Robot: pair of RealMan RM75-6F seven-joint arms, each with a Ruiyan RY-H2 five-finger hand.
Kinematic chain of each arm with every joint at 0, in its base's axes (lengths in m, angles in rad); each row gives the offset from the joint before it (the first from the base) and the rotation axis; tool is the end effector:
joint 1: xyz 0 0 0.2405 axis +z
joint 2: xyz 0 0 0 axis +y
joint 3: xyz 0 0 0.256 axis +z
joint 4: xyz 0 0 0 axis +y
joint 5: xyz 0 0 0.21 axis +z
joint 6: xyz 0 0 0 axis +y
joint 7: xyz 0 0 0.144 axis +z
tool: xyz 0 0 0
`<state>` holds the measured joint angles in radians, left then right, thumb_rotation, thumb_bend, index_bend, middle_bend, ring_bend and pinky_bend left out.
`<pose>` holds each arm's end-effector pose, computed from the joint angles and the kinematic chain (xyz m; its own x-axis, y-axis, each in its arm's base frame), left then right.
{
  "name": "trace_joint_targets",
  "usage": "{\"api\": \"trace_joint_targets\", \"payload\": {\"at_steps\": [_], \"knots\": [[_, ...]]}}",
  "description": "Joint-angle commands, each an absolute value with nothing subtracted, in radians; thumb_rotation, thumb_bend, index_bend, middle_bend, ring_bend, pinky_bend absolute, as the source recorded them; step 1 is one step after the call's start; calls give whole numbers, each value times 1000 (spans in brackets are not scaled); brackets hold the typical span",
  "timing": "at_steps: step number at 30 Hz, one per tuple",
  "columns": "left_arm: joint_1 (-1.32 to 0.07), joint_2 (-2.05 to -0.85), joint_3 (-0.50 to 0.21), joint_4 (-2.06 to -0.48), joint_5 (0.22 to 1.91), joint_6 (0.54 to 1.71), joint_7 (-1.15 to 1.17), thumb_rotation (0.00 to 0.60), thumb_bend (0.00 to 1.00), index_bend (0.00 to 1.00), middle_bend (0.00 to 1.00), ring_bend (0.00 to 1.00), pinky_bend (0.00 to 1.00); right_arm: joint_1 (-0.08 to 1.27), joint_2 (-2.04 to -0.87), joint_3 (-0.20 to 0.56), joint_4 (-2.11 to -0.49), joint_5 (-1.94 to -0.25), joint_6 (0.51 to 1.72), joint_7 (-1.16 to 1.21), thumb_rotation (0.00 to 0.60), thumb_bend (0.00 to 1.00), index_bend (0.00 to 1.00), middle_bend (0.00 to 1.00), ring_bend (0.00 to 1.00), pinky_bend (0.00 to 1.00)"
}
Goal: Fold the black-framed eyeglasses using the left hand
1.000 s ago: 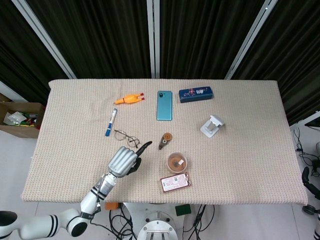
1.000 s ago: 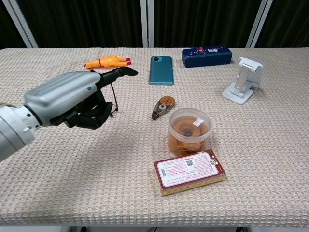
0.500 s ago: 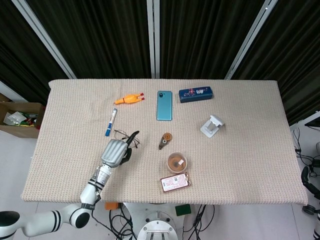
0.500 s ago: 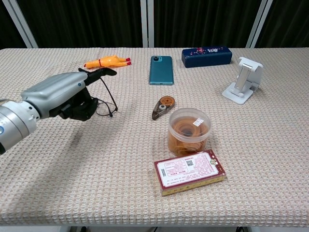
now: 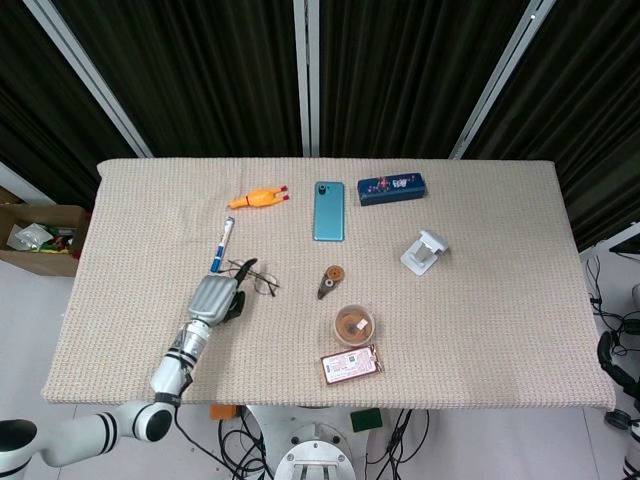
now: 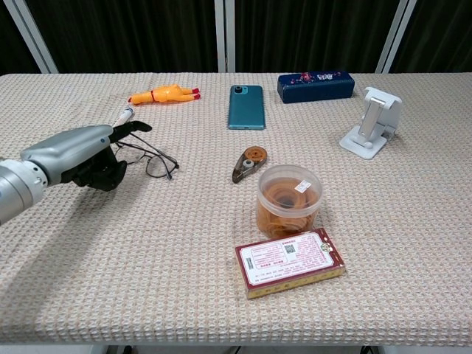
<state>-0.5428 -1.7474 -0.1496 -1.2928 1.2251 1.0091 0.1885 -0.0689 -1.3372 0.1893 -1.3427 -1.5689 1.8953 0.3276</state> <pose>-0.1999 0.2990 -0.0658 0.2824 0.3322 0.8999 0.9503 -0.2250 -0.2151 -0.3263 -0.1420 0.1807 0.1276 0.4676 0.8747 -0.9845 -0.0469 0.1687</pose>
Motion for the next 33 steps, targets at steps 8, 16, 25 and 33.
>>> {"api": "trace_joint_targets", "payload": {"at_steps": [8,16,25,33], "knots": [[-559,-1751,-155,-1278,1201,989,191,600,647,65,959,928,957,-68,-1332,187,-1351,-1573,1894,321,600,465,0,0,0,0],[-581,-1772,-158,-1253,1171,955,211,600,646,65,959,929,957,-72,-1333,185,-1349,-1570,1895,323,600,466,0,0,0,0],[-605,-1785,-170,-1234,1138,926,227,600,646,66,960,929,958,-71,-1339,183,-1334,-1564,1885,333,600,466,0,0,0,0],[-579,-1724,-165,-1347,1181,1024,258,600,646,65,960,929,958,-75,-1337,189,-1329,-1555,1888,341,600,466,0,0,0,0]]}}
